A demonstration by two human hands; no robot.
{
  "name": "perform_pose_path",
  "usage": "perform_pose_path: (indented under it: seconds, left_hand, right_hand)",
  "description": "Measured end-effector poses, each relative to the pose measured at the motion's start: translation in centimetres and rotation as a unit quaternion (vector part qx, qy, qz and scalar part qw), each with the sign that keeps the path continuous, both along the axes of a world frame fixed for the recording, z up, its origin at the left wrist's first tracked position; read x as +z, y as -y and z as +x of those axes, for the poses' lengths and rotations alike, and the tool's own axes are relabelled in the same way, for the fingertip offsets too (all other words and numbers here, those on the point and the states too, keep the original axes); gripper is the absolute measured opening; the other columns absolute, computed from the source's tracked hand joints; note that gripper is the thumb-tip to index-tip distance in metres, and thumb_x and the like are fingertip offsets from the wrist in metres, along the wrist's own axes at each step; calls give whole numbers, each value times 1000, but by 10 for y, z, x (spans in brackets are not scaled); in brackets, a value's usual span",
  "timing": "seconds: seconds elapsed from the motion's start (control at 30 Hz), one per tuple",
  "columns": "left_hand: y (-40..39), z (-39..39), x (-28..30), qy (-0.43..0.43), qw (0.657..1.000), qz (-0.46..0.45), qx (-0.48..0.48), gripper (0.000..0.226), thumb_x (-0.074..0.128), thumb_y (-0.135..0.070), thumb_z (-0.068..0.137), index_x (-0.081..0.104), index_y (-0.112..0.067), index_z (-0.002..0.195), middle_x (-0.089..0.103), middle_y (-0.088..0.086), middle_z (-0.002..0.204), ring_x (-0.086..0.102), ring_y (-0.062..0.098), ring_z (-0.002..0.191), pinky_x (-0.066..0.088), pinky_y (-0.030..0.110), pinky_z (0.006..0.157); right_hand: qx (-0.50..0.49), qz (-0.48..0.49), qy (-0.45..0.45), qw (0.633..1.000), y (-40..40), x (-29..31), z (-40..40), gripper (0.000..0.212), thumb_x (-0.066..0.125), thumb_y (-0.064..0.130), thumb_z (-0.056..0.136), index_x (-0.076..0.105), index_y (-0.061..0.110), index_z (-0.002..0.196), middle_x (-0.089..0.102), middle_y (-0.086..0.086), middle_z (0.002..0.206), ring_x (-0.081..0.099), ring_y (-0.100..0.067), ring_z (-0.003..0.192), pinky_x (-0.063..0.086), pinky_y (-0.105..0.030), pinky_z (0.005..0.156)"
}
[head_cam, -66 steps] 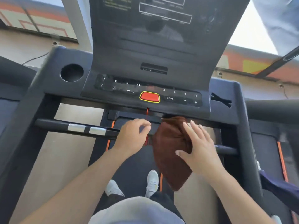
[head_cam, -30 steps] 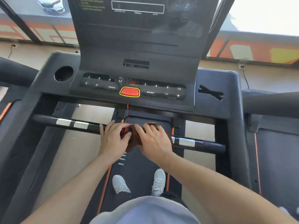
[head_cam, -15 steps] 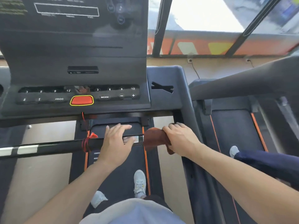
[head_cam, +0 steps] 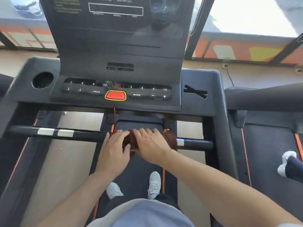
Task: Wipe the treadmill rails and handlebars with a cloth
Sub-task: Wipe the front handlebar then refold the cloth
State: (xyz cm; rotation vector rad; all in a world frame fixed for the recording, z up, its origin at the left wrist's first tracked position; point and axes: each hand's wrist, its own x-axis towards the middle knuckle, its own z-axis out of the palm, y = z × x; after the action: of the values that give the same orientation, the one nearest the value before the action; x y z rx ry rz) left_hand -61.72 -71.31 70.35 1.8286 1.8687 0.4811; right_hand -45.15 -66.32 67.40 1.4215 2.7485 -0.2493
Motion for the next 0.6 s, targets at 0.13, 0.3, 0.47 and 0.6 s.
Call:
perform_pose_path:
  seconds: [0.13, 0.3, 0.47, 0.6]
  left_hand:
    - [2, -8, 1, -16, 1000, 10, 17, 45, 65, -12, 93, 58, -16, 137, 59, 0, 142, 47, 15, 139, 7, 36, 126]
    - [1, 1, -10, -39, 998, 38, 40, 36, 74, -19, 88, 66, -19, 123, 65, -3, 129, 52, 20, 131, 15, 50, 125]
    - [1, 8, -20, -33, 996, 62, 46, 35, 75, -22, 88, 66, -18, 122, 64, -2, 129, 50, 23, 133, 12, 56, 124]
    - [12, 6, -25, 20, 995, 88, 47, 38, 68, -20, 91, 62, -13, 129, 59, 0, 138, 41, 21, 143, 10, 49, 126]
  right_hand:
    - [8, -31, -22, 999, -11, 6, -14, 54, 60, 61, 92, 51, 16, 121, 69, -5, 107, 70, -32, 92, 43, -41, 71]
    - [-61, -187, 55, 979, -26, 32, 72, 47, 62, 67, 80, 55, 29, 106, 68, 2, 92, 65, -31, 85, 43, -36, 69]
    - [-64, -112, 129, 983, -5, 39, 168, 37, 59, 57, 86, 46, 28, 104, 64, 8, 89, 65, -24, 83, 45, -35, 78]
    - [-18, 20, 97, 995, 10, 18, 181, 72, 32, 82, 92, 58, 23, 123, 72, 3, 97, 70, -23, 86, 49, -37, 80]
